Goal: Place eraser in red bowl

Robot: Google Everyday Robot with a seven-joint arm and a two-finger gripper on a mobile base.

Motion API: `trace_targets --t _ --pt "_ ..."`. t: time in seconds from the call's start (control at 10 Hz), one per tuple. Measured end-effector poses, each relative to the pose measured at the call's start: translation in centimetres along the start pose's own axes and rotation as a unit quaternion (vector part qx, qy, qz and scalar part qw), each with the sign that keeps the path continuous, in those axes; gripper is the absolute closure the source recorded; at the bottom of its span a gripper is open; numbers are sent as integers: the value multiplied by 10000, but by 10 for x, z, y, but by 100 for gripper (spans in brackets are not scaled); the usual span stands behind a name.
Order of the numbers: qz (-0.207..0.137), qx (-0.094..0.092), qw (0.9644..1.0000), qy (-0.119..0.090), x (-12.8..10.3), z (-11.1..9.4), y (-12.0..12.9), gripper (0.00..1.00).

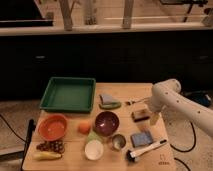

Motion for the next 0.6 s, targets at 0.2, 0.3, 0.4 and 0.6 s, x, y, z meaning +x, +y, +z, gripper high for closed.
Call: trace_targets --t 0.2,0.3,0.4,0.6 --pt "58 -18 10000 -44 -2 7 2 20" --pt "64 -33 10000 -63 -3 10 2 20" --pt "72 -45 9999 -74 -3 13 2 20" --pt "107 -65 9999 -85 0 18 2 20"
